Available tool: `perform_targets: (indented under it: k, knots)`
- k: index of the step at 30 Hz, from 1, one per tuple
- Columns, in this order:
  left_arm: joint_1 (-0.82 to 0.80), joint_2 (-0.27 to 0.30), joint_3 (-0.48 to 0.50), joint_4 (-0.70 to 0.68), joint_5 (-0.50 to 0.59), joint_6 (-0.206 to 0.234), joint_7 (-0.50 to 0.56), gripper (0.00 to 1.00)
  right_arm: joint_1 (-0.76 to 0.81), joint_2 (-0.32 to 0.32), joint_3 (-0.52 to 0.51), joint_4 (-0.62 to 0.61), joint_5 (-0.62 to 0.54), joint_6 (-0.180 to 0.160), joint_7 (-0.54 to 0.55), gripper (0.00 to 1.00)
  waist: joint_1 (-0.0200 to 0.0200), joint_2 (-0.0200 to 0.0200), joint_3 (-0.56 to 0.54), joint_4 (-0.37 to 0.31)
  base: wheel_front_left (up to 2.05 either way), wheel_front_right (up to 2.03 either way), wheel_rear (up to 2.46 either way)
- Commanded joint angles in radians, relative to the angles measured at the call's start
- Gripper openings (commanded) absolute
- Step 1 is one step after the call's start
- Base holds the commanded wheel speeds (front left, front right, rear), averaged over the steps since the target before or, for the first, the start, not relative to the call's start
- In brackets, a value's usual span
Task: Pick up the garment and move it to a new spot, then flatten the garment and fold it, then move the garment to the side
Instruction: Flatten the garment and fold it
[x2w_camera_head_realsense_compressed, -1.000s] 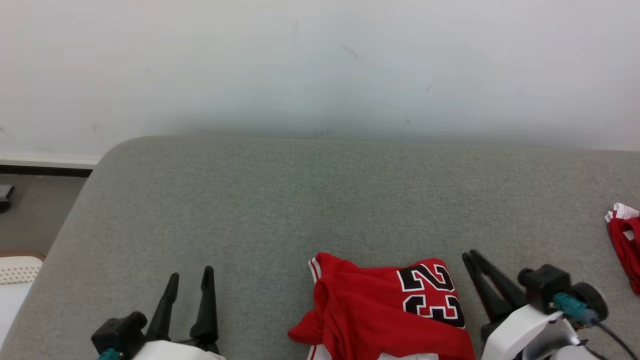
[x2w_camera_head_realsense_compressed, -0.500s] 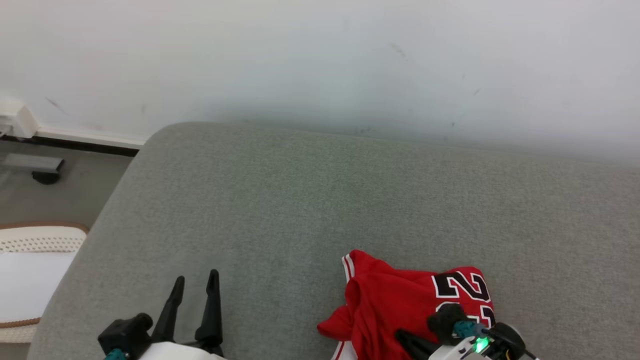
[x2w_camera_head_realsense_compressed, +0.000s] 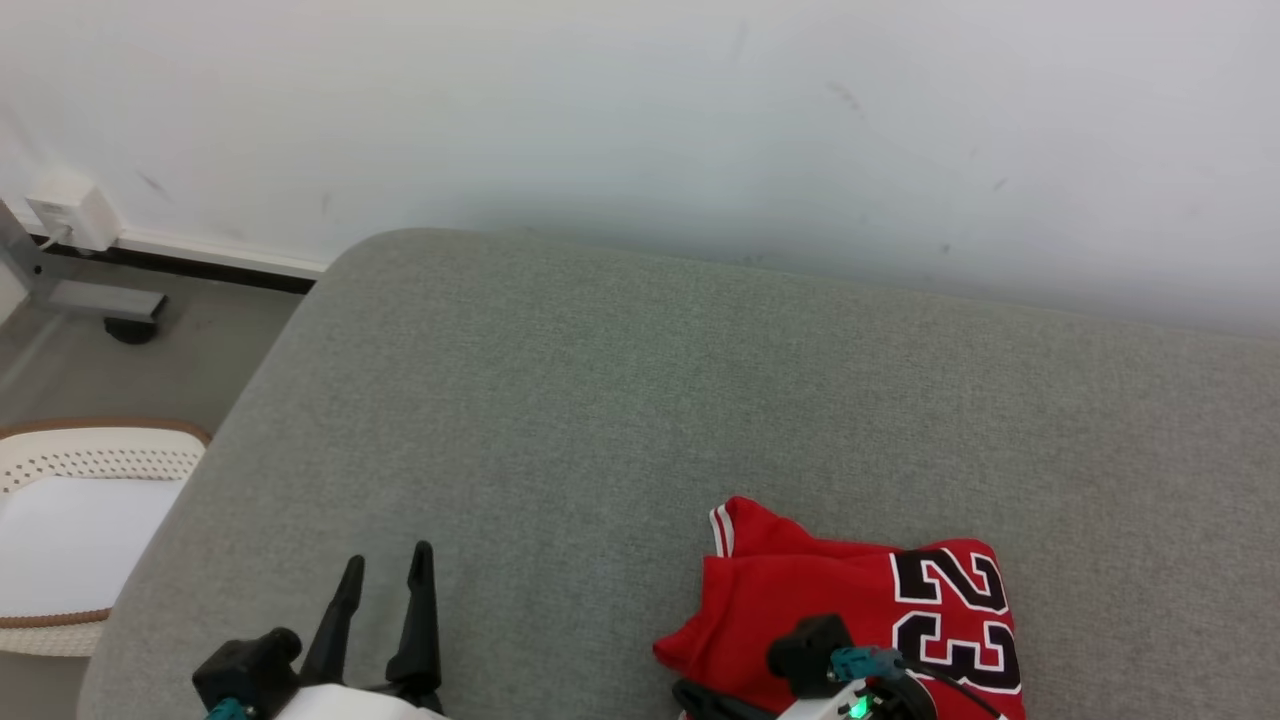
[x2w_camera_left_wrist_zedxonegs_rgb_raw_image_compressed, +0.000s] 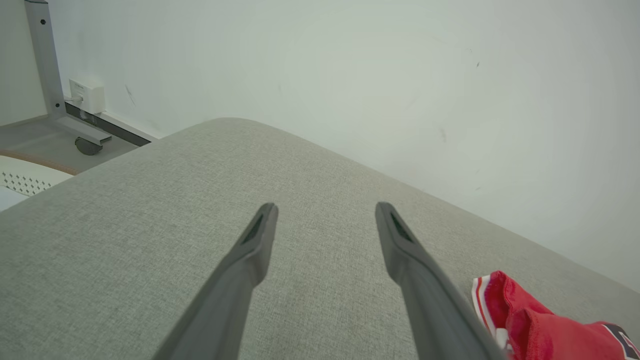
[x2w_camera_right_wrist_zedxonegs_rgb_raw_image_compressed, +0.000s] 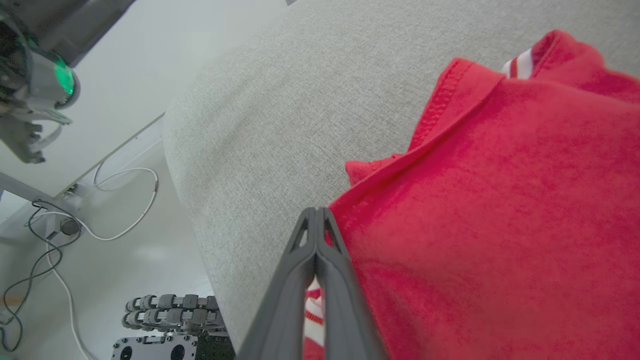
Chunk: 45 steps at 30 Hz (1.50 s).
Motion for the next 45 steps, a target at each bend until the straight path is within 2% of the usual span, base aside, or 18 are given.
perform_targets:
  k: [1,6,8,9,10,18,22,27,32,37,45]
  knots:
    - [-0.008,0.003,0.003,-0.002,0.0,0.001,-0.001,1.0,-0.016,-0.001,0.003,-0.001,0.017,0.0,-0.01,0.0,0.0,0.0,0.002,-0.006,0.0,0.0,0.0]
    - [-0.008,0.003,0.005,0.001,-0.001,0.0,-0.001,1.0,-0.051,-0.018,0.031,0.014,0.075,0.0,-0.004,0.0,0.0,0.0,0.004,-0.041,0.0,0.0,0.0]
    - [-0.009,0.003,0.006,0.001,-0.002,0.0,-0.001,1.0,-0.063,-0.036,0.037,0.011,0.088,0.0,0.001,0.36,0.0,0.0,0.003,-0.059,0.0,0.0,0.0]
    - [-0.009,0.003,0.007,0.0,-0.003,0.001,-0.001,1.0,-0.066,-0.048,0.037,0.006,0.093,0.0,0.005,0.71,0.0,0.0,0.003,-0.068,0.0,0.0,0.0]
    - [-0.009,0.003,0.008,0.0,-0.003,0.002,-0.001,1.0,-0.068,-0.06,0.034,0.0,0.095,0.0,0.003,1.0,0.0,0.0,0.001,-0.077,0.0,0.0,0.0]
    - [0.002,0.003,0.034,-0.035,0.013,-0.001,-0.001,1.0,-0.069,-0.17,-0.1,-0.103,0.08,0.0,-0.076,1.0,0.0,0.0,-0.005,-0.173,0.0,0.0,0.0]
    - [0.01,0.003,0.046,-0.068,0.023,0.003,0.0,1.0,-0.043,-0.213,-0.216,-0.157,0.021,0.0,-0.144,1.0,0.0,0.0,-0.01,-0.225,0.0,0.0,0.0]
    - [0.015,0.003,0.066,-0.095,0.053,0.0,0.0,1.0,0.006,-0.231,-0.395,-0.22,-0.057,0.0,-0.244,1.0,0.0,0.0,-0.016,-0.28,0.0,0.0,0.0]
    - [0.016,0.003,0.085,-0.114,0.078,-0.001,0.0,1.0,0.074,-0.214,-0.57,-0.277,-0.146,0.0,-0.309,1.0,0.0,0.0,-0.015,-0.315,0.0,0.0,0.0]
    - [0.016,0.003,0.093,-0.132,0.094,-0.002,0.0,1.0,0.154,-0.161,-0.705,-0.349,-0.196,0.0,-0.342,1.0,0.0,0.0,-0.006,-0.33,0.0,0.0,0.0]
    - [0.035,0.003,0.117,-0.113,0.109,-0.009,0.0,1.0,0.244,-0.097,-0.779,-0.368,-0.271,0.0,-0.352,1.0,0.0,0.0,0.001,-0.328,0.0,0.0,0.0]
